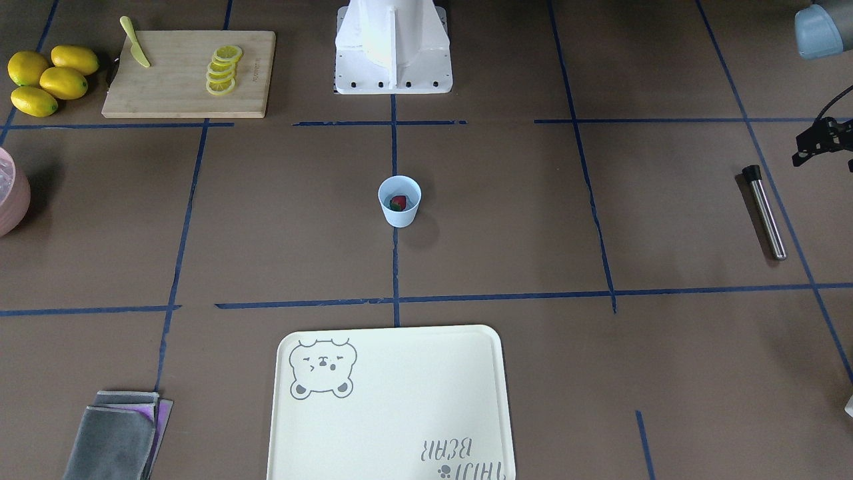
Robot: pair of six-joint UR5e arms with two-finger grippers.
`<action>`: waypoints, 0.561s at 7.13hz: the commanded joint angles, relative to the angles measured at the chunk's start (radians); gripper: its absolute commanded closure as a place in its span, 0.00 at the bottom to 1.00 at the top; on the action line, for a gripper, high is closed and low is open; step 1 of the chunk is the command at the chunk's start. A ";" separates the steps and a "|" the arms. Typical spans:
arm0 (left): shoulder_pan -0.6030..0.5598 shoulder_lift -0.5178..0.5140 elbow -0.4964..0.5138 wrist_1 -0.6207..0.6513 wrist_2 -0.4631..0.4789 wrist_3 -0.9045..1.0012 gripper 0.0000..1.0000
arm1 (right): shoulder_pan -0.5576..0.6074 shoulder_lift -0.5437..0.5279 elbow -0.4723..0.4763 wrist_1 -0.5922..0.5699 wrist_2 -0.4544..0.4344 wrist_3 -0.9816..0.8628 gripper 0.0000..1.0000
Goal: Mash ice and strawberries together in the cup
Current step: 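Grasp the metal rod with the left gripper off to the side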
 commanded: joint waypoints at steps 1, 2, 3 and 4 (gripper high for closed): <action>0.004 -0.007 0.163 -0.251 -0.001 -0.145 0.00 | 0.000 -0.008 0.008 0.000 0.001 0.001 0.01; 0.007 -0.018 0.215 -0.323 0.001 -0.220 0.00 | 0.000 -0.008 0.008 0.000 0.001 0.001 0.01; 0.020 -0.036 0.266 -0.380 0.002 -0.254 0.00 | 0.000 -0.009 0.006 0.000 0.000 0.001 0.01; 0.046 -0.063 0.313 -0.413 0.004 -0.271 0.00 | 0.000 -0.009 0.006 0.000 0.000 0.001 0.01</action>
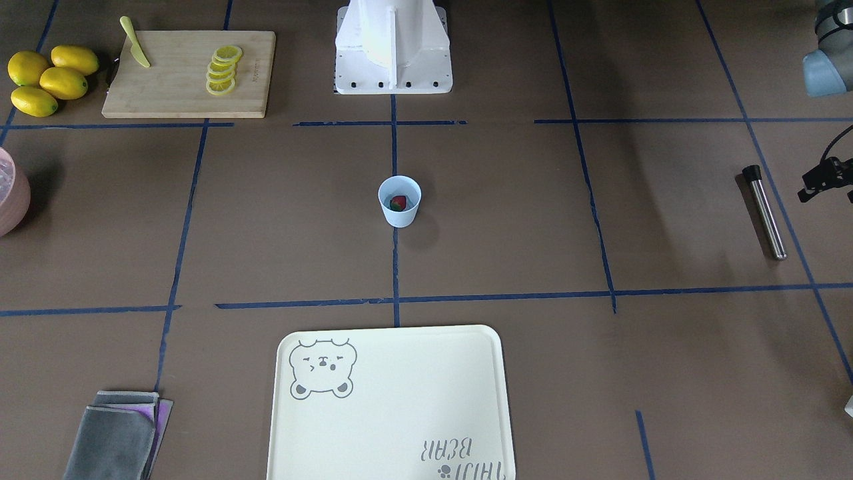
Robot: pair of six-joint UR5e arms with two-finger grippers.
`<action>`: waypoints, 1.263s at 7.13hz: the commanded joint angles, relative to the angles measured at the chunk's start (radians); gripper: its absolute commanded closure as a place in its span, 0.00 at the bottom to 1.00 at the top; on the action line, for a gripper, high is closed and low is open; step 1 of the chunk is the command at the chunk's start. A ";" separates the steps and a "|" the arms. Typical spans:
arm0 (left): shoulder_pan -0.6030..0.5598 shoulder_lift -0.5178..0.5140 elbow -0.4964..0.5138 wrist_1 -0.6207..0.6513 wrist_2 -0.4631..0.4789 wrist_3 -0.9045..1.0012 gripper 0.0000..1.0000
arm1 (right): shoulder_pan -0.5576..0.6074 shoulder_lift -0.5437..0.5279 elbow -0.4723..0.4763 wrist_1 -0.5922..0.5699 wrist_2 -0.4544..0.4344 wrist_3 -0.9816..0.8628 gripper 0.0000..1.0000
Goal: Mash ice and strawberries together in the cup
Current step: 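Grasp the metal rod with the left gripper off to the side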
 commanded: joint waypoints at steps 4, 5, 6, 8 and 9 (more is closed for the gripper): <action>0.103 -0.095 0.230 -0.210 0.005 -0.101 0.00 | 0.000 -0.004 0.001 0.002 -0.001 -0.002 0.01; 0.118 -0.095 0.229 -0.213 0.005 -0.118 0.00 | 0.000 -0.004 0.001 0.002 -0.001 -0.002 0.01; 0.126 -0.101 0.229 -0.213 0.005 -0.118 0.00 | 0.000 -0.004 0.001 0.002 -0.001 -0.002 0.01; 0.129 -0.101 0.229 -0.215 0.008 -0.115 0.08 | 0.000 -0.005 0.001 0.002 -0.001 -0.002 0.01; 0.140 -0.101 0.229 -0.213 0.008 -0.115 0.15 | 0.000 -0.005 0.001 0.002 -0.001 -0.002 0.01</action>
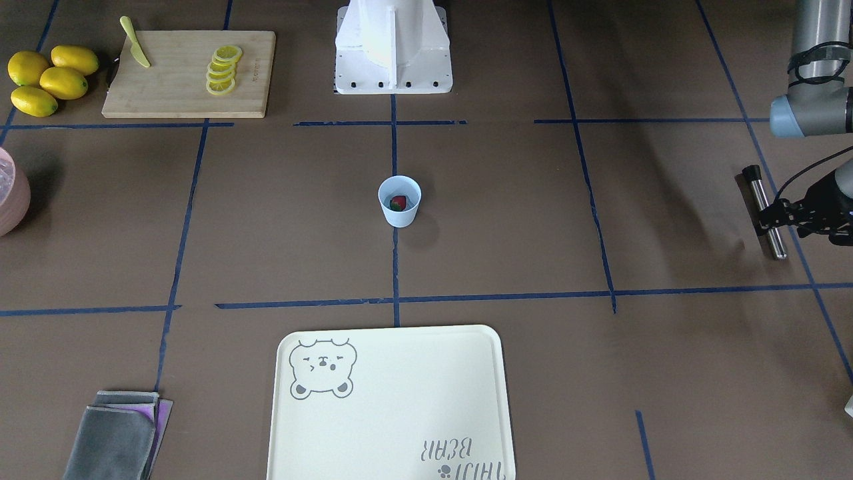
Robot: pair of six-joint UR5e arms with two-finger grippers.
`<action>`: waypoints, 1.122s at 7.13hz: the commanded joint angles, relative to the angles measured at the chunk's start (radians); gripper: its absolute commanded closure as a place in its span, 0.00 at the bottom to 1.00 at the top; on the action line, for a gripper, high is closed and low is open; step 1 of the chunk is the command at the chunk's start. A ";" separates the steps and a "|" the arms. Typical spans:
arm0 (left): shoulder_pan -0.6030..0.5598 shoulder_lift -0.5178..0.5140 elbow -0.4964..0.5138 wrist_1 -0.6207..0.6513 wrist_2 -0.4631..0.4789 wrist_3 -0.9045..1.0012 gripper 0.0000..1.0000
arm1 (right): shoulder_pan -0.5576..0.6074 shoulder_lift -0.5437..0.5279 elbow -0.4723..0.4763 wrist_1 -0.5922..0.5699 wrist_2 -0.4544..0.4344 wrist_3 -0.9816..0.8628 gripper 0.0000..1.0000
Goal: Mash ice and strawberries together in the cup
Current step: 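Grasp the metal rod with the left gripper off to the side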
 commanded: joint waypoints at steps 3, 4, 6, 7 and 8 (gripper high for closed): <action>0.013 0.000 -0.004 0.002 0.002 0.002 0.96 | 0.000 -0.001 0.000 0.000 0.000 0.002 0.01; 0.013 0.000 -0.007 0.004 0.002 0.005 1.00 | 0.000 -0.001 0.000 0.000 0.000 0.002 0.01; 0.011 -0.003 -0.068 0.010 0.002 0.009 1.00 | 0.000 0.001 0.002 0.000 0.000 0.002 0.01; -0.001 -0.020 -0.120 0.004 0.022 0.040 1.00 | 0.000 0.001 0.002 0.000 0.000 0.003 0.01; -0.004 -0.055 -0.192 -0.002 0.057 0.137 1.00 | 0.000 0.003 0.003 0.000 0.000 0.002 0.01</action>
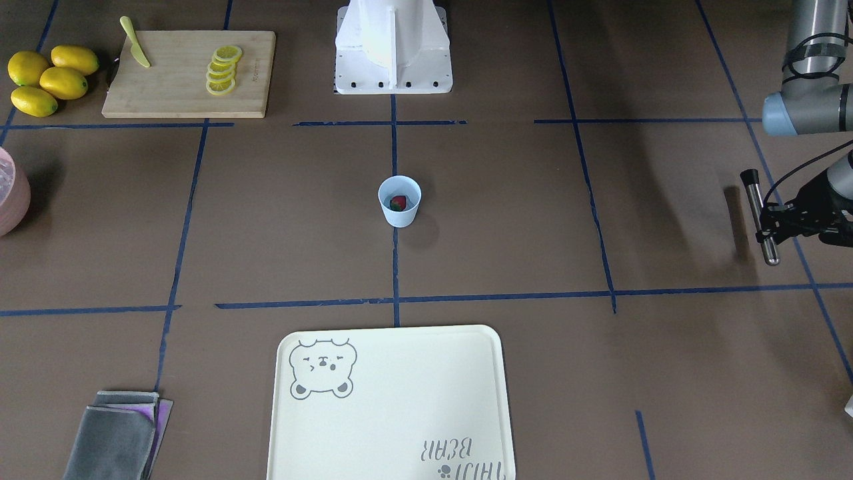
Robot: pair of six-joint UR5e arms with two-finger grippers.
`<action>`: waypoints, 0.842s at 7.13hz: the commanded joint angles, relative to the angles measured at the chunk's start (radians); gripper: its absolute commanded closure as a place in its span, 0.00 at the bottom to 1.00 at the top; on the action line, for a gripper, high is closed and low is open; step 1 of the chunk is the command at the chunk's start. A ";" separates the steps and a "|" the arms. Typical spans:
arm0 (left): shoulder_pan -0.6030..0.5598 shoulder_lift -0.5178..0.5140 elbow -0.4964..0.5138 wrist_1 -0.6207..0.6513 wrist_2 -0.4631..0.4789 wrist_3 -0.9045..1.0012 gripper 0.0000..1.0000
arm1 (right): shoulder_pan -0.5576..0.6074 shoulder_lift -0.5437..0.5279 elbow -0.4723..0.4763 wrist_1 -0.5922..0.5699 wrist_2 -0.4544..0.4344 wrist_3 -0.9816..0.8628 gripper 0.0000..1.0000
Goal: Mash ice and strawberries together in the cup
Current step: 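Carry the metal rod with the left gripper over the light-blue cup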
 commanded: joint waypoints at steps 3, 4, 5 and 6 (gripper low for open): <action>-0.014 -0.271 -0.119 -0.116 0.027 0.025 1.00 | 0.000 0.001 0.001 0.000 0.000 -0.001 0.01; -0.006 -0.284 -0.130 -0.303 0.034 -0.145 1.00 | 0.000 0.003 0.001 0.000 0.000 0.001 0.01; -0.006 -0.291 -0.133 -0.468 0.033 -0.160 1.00 | 0.005 0.003 0.001 0.000 0.000 0.001 0.01; 0.004 -0.346 -0.131 -0.538 0.031 -0.163 1.00 | 0.005 0.003 0.001 0.000 0.000 0.001 0.01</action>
